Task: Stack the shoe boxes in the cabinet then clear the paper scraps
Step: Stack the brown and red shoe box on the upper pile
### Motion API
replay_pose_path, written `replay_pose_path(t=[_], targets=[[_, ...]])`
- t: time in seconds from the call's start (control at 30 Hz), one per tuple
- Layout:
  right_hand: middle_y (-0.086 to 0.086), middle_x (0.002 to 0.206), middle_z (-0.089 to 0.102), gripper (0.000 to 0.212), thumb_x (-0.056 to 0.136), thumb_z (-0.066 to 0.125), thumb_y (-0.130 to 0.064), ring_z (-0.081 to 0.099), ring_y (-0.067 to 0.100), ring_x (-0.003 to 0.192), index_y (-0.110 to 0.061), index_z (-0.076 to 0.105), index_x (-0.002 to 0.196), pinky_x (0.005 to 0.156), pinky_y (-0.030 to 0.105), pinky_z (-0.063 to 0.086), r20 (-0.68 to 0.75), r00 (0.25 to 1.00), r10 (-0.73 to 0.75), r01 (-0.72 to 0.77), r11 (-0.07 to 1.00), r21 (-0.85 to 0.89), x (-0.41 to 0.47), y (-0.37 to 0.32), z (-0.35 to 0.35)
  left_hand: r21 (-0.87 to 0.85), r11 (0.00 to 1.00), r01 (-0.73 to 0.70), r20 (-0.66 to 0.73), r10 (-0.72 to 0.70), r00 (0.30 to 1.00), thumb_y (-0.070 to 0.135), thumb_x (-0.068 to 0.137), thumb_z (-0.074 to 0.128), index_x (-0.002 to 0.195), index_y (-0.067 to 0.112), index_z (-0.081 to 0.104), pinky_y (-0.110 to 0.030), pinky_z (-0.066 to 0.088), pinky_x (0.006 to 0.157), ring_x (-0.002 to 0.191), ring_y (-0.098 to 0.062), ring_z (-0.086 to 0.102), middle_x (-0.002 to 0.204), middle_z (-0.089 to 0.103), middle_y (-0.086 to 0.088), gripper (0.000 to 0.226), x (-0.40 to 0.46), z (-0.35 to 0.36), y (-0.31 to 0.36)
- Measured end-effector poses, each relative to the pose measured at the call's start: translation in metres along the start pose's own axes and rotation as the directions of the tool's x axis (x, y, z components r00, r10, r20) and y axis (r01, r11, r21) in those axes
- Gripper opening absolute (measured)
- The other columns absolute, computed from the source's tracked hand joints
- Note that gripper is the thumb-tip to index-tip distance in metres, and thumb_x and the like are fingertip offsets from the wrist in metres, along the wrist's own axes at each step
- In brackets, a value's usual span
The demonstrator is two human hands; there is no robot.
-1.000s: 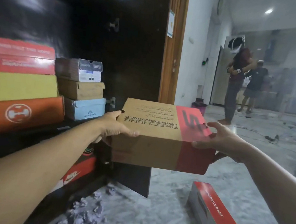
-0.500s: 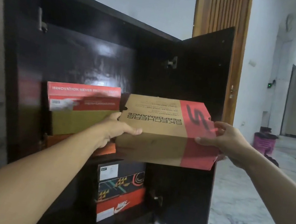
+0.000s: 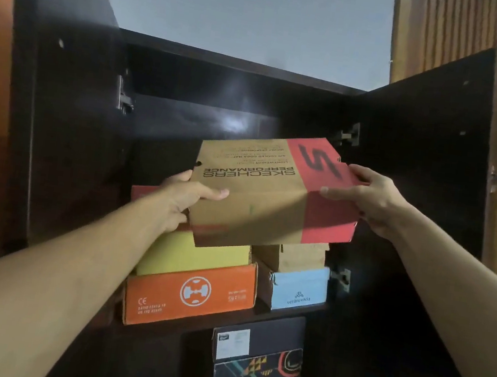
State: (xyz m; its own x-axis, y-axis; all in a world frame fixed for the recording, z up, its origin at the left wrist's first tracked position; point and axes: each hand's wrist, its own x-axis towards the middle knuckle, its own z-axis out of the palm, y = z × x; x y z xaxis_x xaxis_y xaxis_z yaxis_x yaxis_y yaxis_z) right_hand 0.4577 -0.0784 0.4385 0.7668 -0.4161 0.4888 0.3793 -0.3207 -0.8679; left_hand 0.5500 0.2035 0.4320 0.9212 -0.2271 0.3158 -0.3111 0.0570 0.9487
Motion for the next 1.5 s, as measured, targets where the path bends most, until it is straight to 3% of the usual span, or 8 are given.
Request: replay_pose_path(t=[0.07, 0.2, 0.4, 0.53, 0.83, 1.03, 1.33, 1.5], targets=[[0.008, 0.126, 0.060, 0.108, 0.058, 0.091, -0.013, 0.066, 0.025, 0.100, -0.013, 0.035, 0.150, 0.087, 0.041, 0.057, 0.038, 0.999, -0.017, 0.016, 0.999, 0.027, 0.021, -0.001, 0.012, 0.028, 1.000, 0.001, -0.041, 0.000, 0.999, 0.022, 0.048, 0.094, 0.132, 0.019, 0.054, -0.047, 0.045, 0.100, 0.105, -0.021, 0.064, 0.117, 0.070, 0.000, 0.092, 0.011, -0.008, 0.003], [0.009, 0.124, 0.062, 0.106, 0.062, 0.091, -0.014, 0.068, 0.027, 0.099, -0.010, 0.032, 0.151, 0.091, 0.046, 0.056, 0.090, 0.995, -0.039, 0.031, 0.995, 0.092, 0.060, 0.003, 0.035, 0.042, 0.999, -0.034, -0.173, 0.041, 0.984, 0.021, 0.052, 0.090, 0.135, 0.017, 0.051, -0.044, 0.051, 0.089, 0.100, -0.022, 0.065, 0.113, 0.070, -0.004, 0.093, 0.031, -0.016, 0.011], [0.008, 0.121, 0.064, 0.107, 0.058, 0.093, -0.019, 0.069, 0.026, 0.099, -0.006, 0.036, 0.148, 0.093, 0.045, 0.055, 0.088, 0.994, -0.061, 0.045, 0.983, 0.176, 0.100, 0.005, 0.064, 0.064, 0.995, -0.081, -0.302, 0.097, 0.948, 0.015, 0.074, 0.081, 0.106, 0.016, 0.063, -0.030, 0.048, 0.062, 0.085, -0.018, 0.064, 0.099, 0.070, -0.004, 0.037, 0.056, -0.019, 0.023], [-0.001, 0.094, 0.064, 0.091, 0.064, 0.090, -0.011, 0.069, 0.026, 0.096, -0.001, 0.043, 0.142, 0.093, 0.043, 0.055, 0.086, 0.995, -0.055, 0.033, 0.969, 0.244, 0.114, 0.002, 0.087, 0.086, 0.993, -0.084, -0.369, 0.110, 0.923, 0.017, 0.075, 0.080, 0.107, 0.018, 0.063, -0.035, 0.052, 0.068, 0.090, -0.023, 0.066, 0.100, 0.070, -0.005, 0.037, 0.071, -0.033, 0.025], [0.015, 0.114, 0.067, 0.094, 0.062, 0.090, -0.006, 0.071, 0.028, 0.092, -0.001, 0.042, 0.143, 0.087, 0.044, 0.058, 0.117, 0.993, -0.023, -0.012, 0.957, 0.289, 0.140, -0.002, 0.125, 0.085, 0.996, -0.033, -0.428, 0.066, 0.901, 0.023, 0.077, 0.079, 0.118, 0.020, 0.059, -0.037, 0.053, 0.056, 0.091, -0.027, 0.067, 0.106, 0.069, -0.007, 0.045, 0.096, -0.056, 0.025], [0.004, 0.083, 0.065, 0.079, 0.067, 0.087, -0.003, 0.067, 0.019, 0.070, 0.000, 0.048, 0.136, 0.064, 0.033, 0.056, 0.152, 0.988, -0.013, -0.035, 0.952, 0.305, 0.167, 0.001, 0.140, 0.082, 0.996, -0.040, -0.454, 0.073, 0.888, 0.024, 0.075, 0.081, 0.133, 0.021, 0.050, -0.049, 0.058, 0.076, 0.092, -0.027, 0.068, 0.108, 0.068, -0.008, 0.066, 0.123, -0.061, 0.026], [0.007, 0.088, 0.072, 0.059, 0.061, 0.092, -0.016, 0.069, 0.015, 0.066, -0.001, 0.064, 0.110, 0.056, 0.025, 0.055, 0.158, 0.987, -0.020, -0.021, 0.966, 0.256, 0.216, 0.013, 0.174, 0.090, 0.992, -0.085, -0.561, 0.121, 0.819, 0.021, 0.076, 0.082, 0.119, 0.013, 0.054, -0.040, 0.057, 0.073, 0.089, -0.024, 0.067, 0.101, 0.068, -0.007, 0.052, 0.168, -0.074, 0.014], [0.008, 0.116, 0.064, 0.081, 0.069, 0.089, -0.024, 0.067, 0.021, 0.093, -0.004, 0.050, 0.137, 0.083, 0.035, 0.057, 0.108, 0.993, -0.048, 0.029, 0.985, 0.171, 0.226, 0.023, 0.187, 0.125, 0.988, -0.095, -0.593, 0.151, 0.791, 0.015, 0.077, 0.080, 0.114, 0.012, 0.060, -0.046, 0.057, 0.079, 0.092, -0.027, 0.068, 0.104, 0.070, -0.008, 0.042, 0.181, -0.081, 0.004]])
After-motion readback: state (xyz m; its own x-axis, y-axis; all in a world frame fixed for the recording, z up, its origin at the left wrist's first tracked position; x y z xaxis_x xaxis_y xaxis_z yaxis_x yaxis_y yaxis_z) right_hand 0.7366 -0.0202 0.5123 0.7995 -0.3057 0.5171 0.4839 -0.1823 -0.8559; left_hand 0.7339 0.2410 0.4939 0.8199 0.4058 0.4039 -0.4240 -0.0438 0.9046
